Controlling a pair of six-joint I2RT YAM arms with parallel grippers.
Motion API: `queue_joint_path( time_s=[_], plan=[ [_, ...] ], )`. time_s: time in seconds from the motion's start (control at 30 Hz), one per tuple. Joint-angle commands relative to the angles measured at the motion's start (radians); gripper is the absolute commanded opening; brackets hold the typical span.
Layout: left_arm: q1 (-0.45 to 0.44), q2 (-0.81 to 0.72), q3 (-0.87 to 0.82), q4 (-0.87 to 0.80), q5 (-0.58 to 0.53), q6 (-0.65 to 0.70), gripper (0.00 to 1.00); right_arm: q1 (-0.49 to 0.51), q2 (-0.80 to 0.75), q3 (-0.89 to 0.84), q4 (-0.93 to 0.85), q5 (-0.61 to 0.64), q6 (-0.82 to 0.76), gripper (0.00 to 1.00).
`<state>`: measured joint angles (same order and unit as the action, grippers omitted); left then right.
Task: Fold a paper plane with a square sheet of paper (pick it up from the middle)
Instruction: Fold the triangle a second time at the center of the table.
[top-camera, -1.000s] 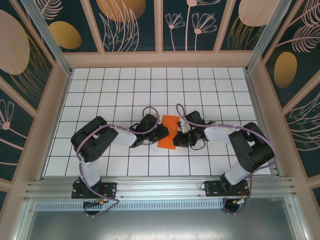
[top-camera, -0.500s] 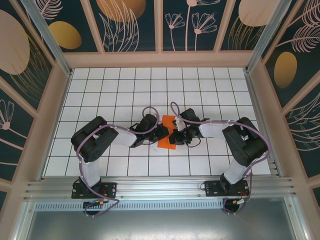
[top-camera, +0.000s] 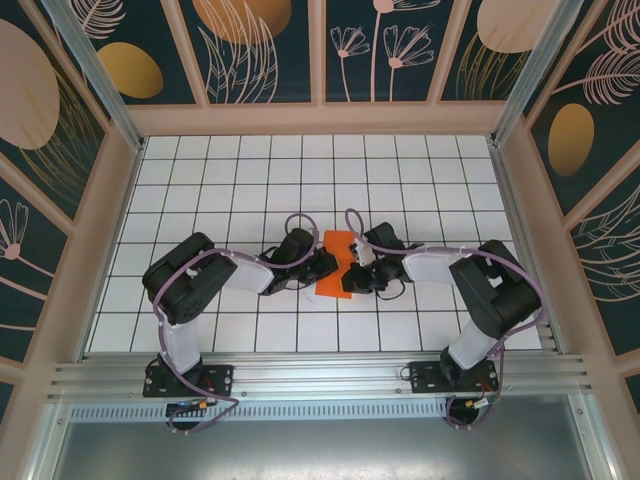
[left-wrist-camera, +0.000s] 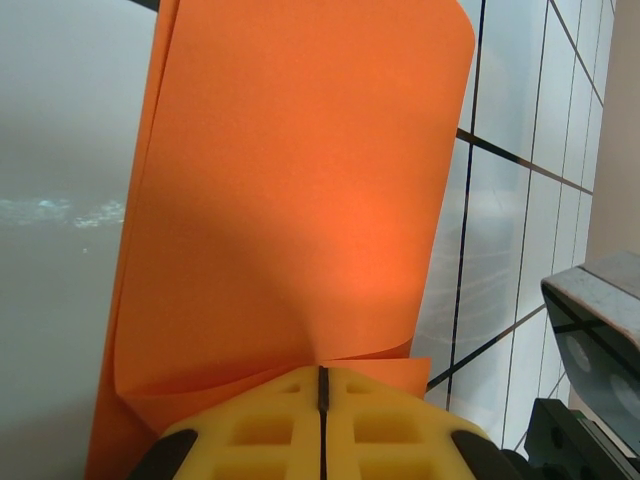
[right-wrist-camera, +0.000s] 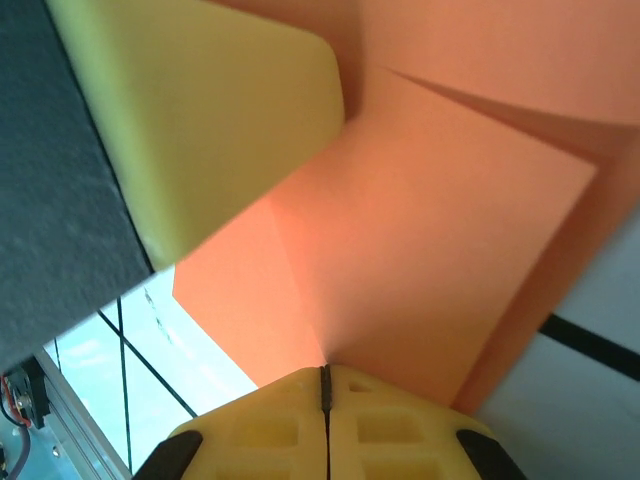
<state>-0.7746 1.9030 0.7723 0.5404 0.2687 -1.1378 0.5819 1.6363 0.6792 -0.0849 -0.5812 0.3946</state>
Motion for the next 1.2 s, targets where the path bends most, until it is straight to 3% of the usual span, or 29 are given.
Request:
queue_joint_path(
  time_s=[0.0,0.37,0.83,1.17],
  plan=[
    [0.003,0.052,-0.011,-0.071,-0.067,0.023,0.09,-0.011,-0.013,-0.053,-0.096,-0.015,-0.022,0.07],
    [0.004,0.059,-0.010,-0.078,-0.066,0.026,0.09,-0.014,-0.043,-0.099,-0.119,-0.042,-0.034,0.08],
    [0.003,0.056,-0.005,-0.091,-0.065,0.034,0.09,-0.025,-0.108,-0.149,-0.151,0.014,0.015,0.08],
    [0.004,0.038,0.021,-0.134,-0.066,0.070,0.09,-0.082,-0.264,-0.103,-0.170,0.048,0.044,0.08]
  ],
)
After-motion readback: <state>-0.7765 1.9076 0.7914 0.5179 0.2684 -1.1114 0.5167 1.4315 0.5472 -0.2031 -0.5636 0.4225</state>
